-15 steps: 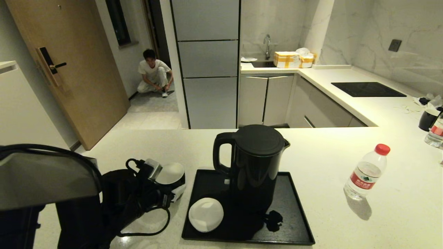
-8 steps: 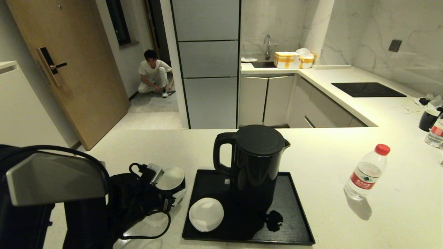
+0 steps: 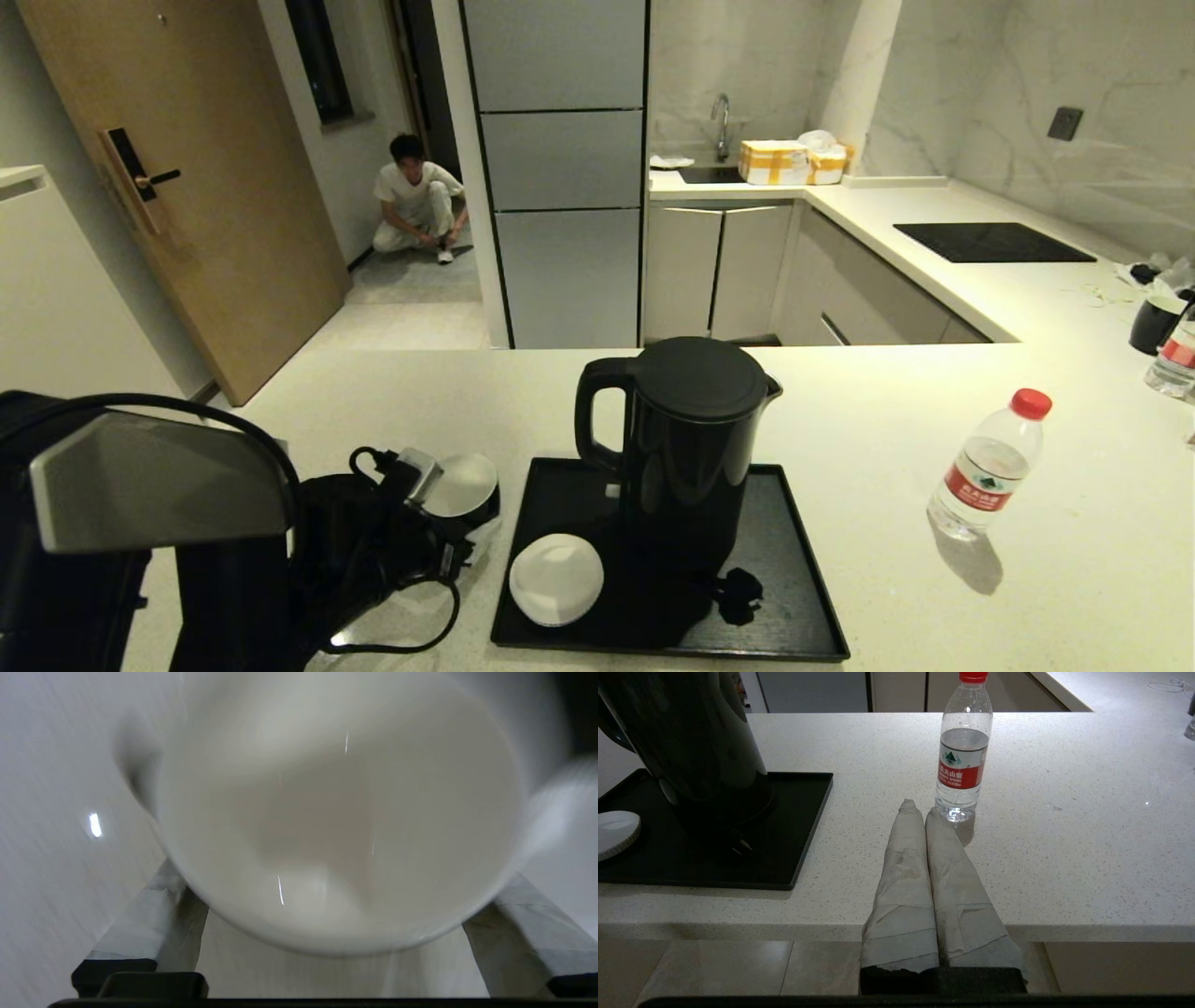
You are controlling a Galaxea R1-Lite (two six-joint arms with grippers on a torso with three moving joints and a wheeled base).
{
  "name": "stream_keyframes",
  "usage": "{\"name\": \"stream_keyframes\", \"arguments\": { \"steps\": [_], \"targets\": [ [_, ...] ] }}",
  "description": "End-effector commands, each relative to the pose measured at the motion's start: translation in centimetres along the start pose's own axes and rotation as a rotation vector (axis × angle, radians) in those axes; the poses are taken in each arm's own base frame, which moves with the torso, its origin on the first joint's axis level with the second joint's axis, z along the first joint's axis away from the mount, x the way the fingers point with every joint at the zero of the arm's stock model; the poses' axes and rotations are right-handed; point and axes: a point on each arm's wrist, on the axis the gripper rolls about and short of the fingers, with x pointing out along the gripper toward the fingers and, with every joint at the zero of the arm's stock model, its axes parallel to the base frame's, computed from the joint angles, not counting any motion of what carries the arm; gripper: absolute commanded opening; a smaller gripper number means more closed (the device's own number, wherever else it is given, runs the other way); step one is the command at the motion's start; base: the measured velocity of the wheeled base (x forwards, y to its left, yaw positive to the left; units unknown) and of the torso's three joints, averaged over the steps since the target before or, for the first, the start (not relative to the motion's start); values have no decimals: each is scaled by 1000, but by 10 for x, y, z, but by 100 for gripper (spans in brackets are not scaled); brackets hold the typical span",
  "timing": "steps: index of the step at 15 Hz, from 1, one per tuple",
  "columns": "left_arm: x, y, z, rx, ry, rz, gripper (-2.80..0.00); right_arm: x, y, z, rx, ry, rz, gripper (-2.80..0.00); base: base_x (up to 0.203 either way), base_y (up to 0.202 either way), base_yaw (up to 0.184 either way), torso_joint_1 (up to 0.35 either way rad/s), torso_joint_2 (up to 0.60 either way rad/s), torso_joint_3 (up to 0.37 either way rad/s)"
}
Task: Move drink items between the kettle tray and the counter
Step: Place it on the left
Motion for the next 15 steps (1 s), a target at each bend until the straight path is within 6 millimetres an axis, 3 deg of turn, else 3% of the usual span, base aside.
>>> {"name": "stream_keyframes", "arguments": {
  "steps": [1, 9, 15],
  "targets": [
    [0, 0, 1, 3, -14, 1, 0, 0, 0, 0, -1, 2, -1, -280, 0, 0, 0, 0, 0, 0],
    [-1, 0, 0, -1, -9, 1, 0, 0, 0, 0, -1, 2, -1, -280, 0, 0, 0, 0, 0, 0],
    [-30, -6, -7, -16, 59, -8, 0, 0, 0, 0, -1, 2, -1, -280, 0, 0, 0, 0, 0, 0]
  ]
}}
